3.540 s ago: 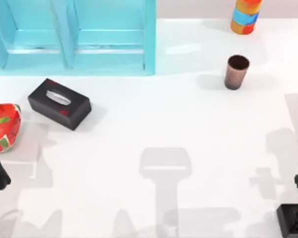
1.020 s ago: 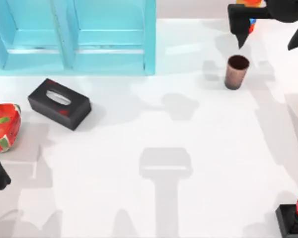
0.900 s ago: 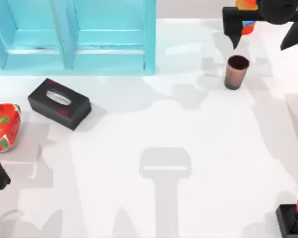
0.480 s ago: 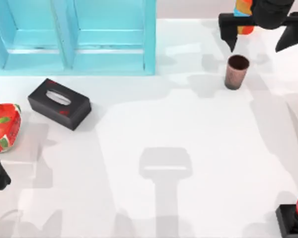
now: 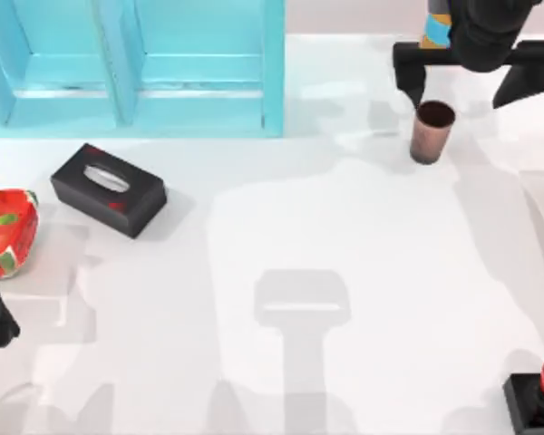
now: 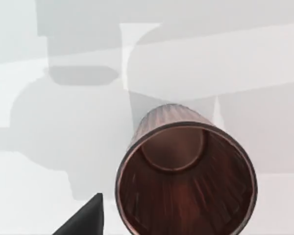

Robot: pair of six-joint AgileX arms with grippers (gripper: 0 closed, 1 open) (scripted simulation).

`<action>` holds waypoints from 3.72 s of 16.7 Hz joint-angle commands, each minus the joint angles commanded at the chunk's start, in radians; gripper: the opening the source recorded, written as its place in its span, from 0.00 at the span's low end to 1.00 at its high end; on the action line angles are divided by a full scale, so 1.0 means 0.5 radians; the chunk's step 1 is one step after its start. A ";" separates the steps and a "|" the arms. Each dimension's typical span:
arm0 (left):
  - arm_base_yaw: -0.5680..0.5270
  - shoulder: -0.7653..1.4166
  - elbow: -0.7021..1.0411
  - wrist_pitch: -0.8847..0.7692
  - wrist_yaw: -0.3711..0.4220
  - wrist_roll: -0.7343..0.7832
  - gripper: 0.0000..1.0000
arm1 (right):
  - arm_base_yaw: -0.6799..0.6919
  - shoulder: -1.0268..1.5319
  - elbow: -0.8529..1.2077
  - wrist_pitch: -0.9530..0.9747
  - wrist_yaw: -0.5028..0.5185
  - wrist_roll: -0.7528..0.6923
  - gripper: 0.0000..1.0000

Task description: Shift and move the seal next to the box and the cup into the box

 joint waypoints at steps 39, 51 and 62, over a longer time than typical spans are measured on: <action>0.000 0.000 0.000 0.000 0.000 0.000 1.00 | -0.192 0.164 0.363 -0.195 -0.038 -0.192 0.00; 0.000 0.000 0.000 0.000 0.000 0.000 1.00 | -0.390 0.225 0.931 -0.680 -0.074 -0.389 0.00; 0.000 0.000 0.000 0.000 0.000 0.000 1.00 | -0.879 -0.973 -0.166 -0.234 -0.128 -0.648 0.00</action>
